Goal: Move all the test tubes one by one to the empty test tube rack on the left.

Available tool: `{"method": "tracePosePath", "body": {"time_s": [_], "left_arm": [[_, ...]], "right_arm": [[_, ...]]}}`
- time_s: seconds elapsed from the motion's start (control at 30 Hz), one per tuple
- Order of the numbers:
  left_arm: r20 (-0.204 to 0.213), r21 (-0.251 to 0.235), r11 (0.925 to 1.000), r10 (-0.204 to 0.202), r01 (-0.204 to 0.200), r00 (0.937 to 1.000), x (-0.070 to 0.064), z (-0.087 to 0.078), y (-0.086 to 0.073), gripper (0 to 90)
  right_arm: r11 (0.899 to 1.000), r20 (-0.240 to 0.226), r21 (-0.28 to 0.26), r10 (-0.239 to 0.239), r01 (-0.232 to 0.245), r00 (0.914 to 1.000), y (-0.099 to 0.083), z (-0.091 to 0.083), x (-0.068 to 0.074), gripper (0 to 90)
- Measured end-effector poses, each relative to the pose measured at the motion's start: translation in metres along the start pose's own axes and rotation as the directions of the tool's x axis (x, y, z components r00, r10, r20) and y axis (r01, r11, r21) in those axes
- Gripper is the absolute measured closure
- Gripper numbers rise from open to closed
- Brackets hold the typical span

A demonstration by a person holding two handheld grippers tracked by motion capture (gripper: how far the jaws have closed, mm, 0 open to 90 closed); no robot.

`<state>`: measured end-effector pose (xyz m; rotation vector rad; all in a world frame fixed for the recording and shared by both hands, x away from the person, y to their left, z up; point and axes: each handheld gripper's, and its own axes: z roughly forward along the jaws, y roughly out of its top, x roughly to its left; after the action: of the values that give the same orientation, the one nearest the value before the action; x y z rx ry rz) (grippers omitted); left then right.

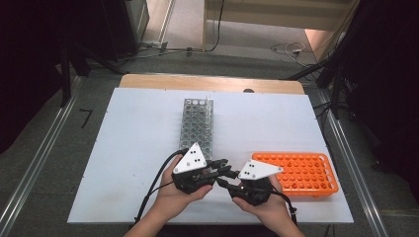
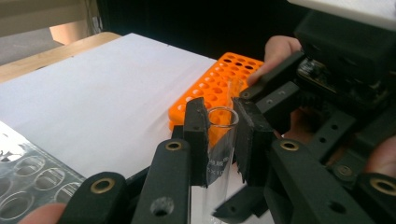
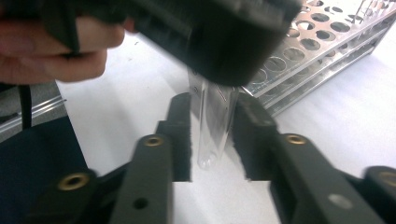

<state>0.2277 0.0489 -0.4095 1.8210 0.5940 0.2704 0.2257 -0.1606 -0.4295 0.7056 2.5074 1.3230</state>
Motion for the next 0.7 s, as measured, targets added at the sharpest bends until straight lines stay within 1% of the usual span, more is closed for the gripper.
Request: {"method": "tracePosePath", "body": {"time_s": [0.13, 0.2, 0.27, 0.3, 0.33, 0.37, 0.43, 0.5, 0.63, 0.7], "left_arm": [[-0.017, -0.014, 0.9999, -0.006, 0.006, 0.9998, 0.005, -0.004, 0.005, 75.0], [-0.022, -0.025, 0.9996, -0.011, 0.010, 0.9997, 0.009, -0.006, 0.007, 75.0], [-0.025, -0.035, 0.9992, -0.018, 0.017, 0.9995, 0.013, -0.008, 0.010, 74.9], [-0.030, -0.039, 0.9991, -0.020, 0.019, 0.9993, 0.015, -0.008, 0.011, 75.0], [-0.033, -0.041, 0.9989, -0.021, 0.020, 0.9992, 0.017, -0.009, 0.012, 75.0], [-0.037, -0.046, 0.9987, -0.025, 0.023, 0.9990, 0.019, -0.010, 0.013, 75.0], [-0.046, -0.045, 0.9987, -0.023, 0.021, 0.9986, 0.024, -0.010, 0.015, 75.0], [-0.055, -0.044, 0.9988, -0.024, 0.021, 0.9982, 0.028, -0.011, 0.018, 75.0], [-0.084, -0.040, 0.9991, -0.014, 0.010, 0.9963, 0.037, -0.010, 0.022, 75.0], [-0.099, -0.036, 0.9993, -0.011, 0.007, 0.9950, 0.042, -0.009, 0.024, 75.0]], "right_arm": [[1.000, -0.024, -0.014, 0.001, -0.001, 0.9997, -0.001, -0.004, -0.003, 51.4], [1.000, -0.023, -0.021, 0.003, -0.004, 0.9997, 0.000, -0.008, -0.005, 42.7], [0.999, -0.029, -0.028, 0.022, -0.022, 0.9993, 0.000, -0.011, -0.009, 36.3], [0.999, -0.030, -0.035, 0.026, -0.027, 0.9992, -0.001, -0.013, -0.011, 31.5], [0.998, -0.018, -0.042, 0.034, -0.035, 0.9992, -0.001, -0.015, -0.012, 27.8], [0.998, -0.016, -0.049, 0.039, -0.040, 0.9991, -0.001, -0.017, -0.014, 24.1], [0.997, -0.012, -0.061, 0.037, -0.038, 0.9992, -0.001, -0.022, -0.017, 15.2], [0.997, -0.017, -0.065, 0.045, -0.046, 0.9988, -0.002, -0.027, -0.022, 9.0], [0.994, -0.030, -0.074, 0.073, -0.075, 0.9969, -0.005, -0.035, -0.033, 0.5], [0.994, -0.038, -0.083, 0.073, -0.076, 0.9966, -0.007, -0.040, -0.037, 0.0]]}}
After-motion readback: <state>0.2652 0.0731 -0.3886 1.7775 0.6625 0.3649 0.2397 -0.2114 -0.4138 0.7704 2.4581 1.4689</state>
